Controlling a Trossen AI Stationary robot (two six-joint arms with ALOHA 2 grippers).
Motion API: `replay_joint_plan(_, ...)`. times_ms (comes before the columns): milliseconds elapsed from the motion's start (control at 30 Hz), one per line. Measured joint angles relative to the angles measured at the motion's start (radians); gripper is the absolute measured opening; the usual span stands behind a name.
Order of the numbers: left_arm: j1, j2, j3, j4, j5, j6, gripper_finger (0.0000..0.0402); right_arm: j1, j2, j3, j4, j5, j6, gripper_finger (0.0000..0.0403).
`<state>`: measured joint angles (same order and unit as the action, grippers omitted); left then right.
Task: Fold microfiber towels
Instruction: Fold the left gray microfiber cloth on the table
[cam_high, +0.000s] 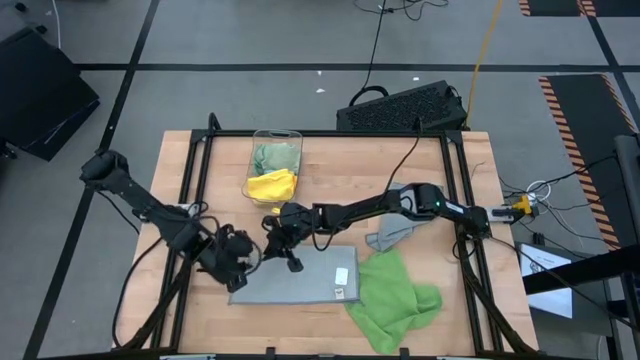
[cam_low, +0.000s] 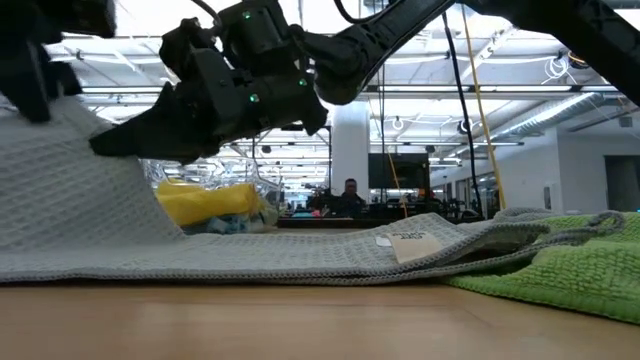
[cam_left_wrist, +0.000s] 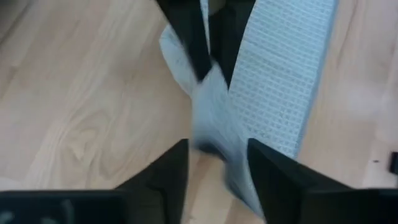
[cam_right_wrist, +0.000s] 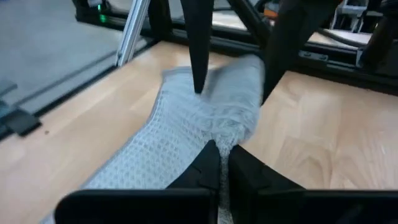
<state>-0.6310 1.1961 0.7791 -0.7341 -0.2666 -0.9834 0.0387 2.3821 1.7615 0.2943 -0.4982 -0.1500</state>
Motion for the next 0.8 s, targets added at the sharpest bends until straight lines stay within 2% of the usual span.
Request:
replay_joint_plan(167,-0.102,0.000,-0.071,0.022,-0.116,-0.165,0.0240,0.008,-0.003,0.000,-0.024,0.013,-0.061,0.0003)
replay_joint_plan(333,-0.190,0.002,-0.204,0.244,-0.139,-0.252,0.0274,0.035,-0.003,0.000,-0.040,0.108,-0.146,0.0002)
replay_joint_plan(433,-0.233,0.002,-0.285,0.416,-0.168,-0.256,0.0277,0.053,-0.014,0.000,-0.073,0.162,-0.237,0.0002)
replay_joint_plan(533,-0.264,0.002,-0.338,0.506,-0.210,-0.256,0.0273,0.075,-0.047,-0.001,-0.130,0.256,-0.337,0.0001)
replay_joint_plan(633,-0.285,0.002,-0.359,0.522,-0.254,-0.257,0.0262,0.094,-0.092,0.000,-0.213,0.359,-0.404,0.0001)
replay_joint_plan(800,-0.295,0.002,-0.362,0.496,-0.365,-0.192,0.0241,0.107,-0.155,0.000,-0.316,0.452,-0.453,0.0001)
